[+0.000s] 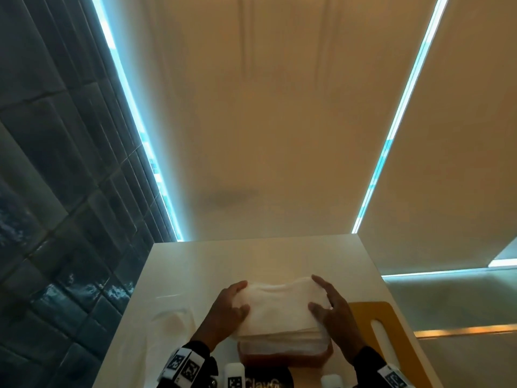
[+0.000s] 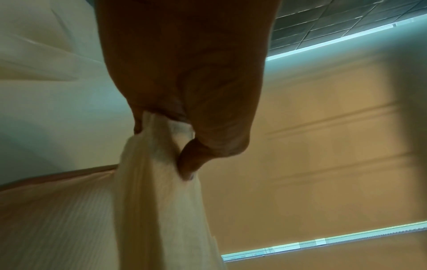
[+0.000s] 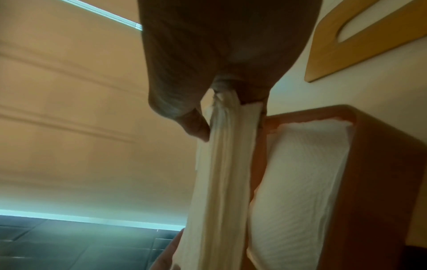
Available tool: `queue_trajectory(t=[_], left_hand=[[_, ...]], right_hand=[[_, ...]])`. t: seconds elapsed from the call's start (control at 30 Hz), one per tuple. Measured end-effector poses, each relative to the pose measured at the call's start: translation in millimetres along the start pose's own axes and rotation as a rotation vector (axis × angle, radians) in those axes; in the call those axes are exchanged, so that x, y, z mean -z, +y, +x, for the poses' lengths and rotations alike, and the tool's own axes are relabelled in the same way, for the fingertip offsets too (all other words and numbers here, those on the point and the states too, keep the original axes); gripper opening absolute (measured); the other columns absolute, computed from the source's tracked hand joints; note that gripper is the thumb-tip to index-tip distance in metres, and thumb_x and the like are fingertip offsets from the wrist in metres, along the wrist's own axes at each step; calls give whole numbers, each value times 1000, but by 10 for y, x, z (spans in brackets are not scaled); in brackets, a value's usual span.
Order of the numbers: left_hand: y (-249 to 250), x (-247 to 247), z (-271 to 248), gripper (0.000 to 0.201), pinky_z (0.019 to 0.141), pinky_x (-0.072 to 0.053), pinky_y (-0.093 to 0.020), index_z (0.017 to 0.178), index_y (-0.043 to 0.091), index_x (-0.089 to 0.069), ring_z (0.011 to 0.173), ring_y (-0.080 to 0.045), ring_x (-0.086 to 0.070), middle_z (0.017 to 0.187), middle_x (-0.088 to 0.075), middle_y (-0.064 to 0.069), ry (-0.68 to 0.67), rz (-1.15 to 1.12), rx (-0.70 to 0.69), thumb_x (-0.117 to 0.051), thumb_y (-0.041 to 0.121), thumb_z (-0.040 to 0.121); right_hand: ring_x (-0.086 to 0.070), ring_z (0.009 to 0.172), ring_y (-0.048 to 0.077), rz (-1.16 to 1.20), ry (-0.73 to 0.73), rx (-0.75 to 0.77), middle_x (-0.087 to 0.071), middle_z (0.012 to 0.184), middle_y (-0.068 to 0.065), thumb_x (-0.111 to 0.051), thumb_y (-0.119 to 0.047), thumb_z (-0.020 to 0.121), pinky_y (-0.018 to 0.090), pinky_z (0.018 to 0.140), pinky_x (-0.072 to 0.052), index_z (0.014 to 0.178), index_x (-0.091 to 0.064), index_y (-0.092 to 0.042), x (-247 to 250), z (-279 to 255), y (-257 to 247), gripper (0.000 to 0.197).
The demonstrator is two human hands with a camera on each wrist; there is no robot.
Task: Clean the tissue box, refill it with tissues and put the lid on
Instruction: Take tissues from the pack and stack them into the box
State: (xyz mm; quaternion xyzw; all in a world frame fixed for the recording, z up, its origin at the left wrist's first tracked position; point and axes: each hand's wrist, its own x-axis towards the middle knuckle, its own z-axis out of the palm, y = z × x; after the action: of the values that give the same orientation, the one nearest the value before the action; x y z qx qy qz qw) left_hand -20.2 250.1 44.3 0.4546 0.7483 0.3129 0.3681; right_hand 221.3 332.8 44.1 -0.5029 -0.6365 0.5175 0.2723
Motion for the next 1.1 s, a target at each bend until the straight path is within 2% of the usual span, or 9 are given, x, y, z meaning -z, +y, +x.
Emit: queue_trajectory(t=[0.03,0.1,0.27,0.47,0.63,0.73,0.83,0.93,1.1], left_hand=[[-22,-18,8,59,108,-40,-35,140,25,-42,120,-23,-48,133,-47,-6,-36,47,20,-62,12,86],[-55,-67,30,68,106,-42,-32,142,25,-40,119,-23,-49,132,-48,-7,-61,128,34,-67,13,80],[-42,-210,58,74,102,-41,-27,142,24,-40,120,-25,-50,129,-49,-10,-74,250,72,-68,13,74],[27,-378,41,68,100,-47,-33,140,25,-37,116,-28,-54,129,-41,-9,-99,366,92,-56,8,76],[112,-494,24,66,87,-52,-36,138,26,-33,105,-30,-62,137,-33,-9,-70,580,118,-50,5,78],[96,-553,-4,65,89,-51,-37,140,25,-30,105,-30,-63,138,-34,-10,-41,702,96,-51,8,81],[63,-621,-45,69,96,-47,-36,145,25,-25,110,-27,-59,141,-34,-11,4,818,64,-54,13,83],[48,-689,-82,74,98,-45,-34,146,27,-22,115,-25,-51,140,-32,-11,50,864,39,-57,14,82],[75,-691,-125,76,104,-36,-39,146,24,-23,130,-31,-27,151,-17,-13,113,970,28,-62,19,80]], right_hand=[[-49,119,20,-41,-24,-13,-47,133,-5,-62,-5,87,44,99,-50,129,-45,-41,14,10,43,57],[-52,117,21,-134,-48,-21,-52,133,-2,-64,-5,82,44,100,-50,123,-47,-42,14,39,119,57],[-51,107,13,-352,-76,-36,-54,135,1,-63,-4,81,21,95,-43,136,-46,-23,-34,121,218,61],[-51,117,24,-575,-108,-41,-55,128,7,-57,-12,84,37,102,-45,139,-33,-20,-119,94,222,61],[-40,121,28,-808,-97,-59,-39,137,12,-51,-13,85,35,98,-45,148,-13,-15,-224,15,173,74],[-35,122,28,-987,0,43,-32,140,14,-51,-15,82,32,97,-43,147,-19,-11,-209,-37,76,73],[-39,120,26,-912,-109,80,-29,141,10,-49,-12,83,32,92,-49,139,-34,-12,-236,-24,70,58],[-41,121,31,-921,-274,-35,-26,143,13,-49,-12,85,37,95,-48,136,-35,-9,-243,38,74,53],[-25,137,39,-1029,-345,-106,-18,150,23,-49,-12,89,40,106,-41,136,-35,0,-302,107,92,51]])
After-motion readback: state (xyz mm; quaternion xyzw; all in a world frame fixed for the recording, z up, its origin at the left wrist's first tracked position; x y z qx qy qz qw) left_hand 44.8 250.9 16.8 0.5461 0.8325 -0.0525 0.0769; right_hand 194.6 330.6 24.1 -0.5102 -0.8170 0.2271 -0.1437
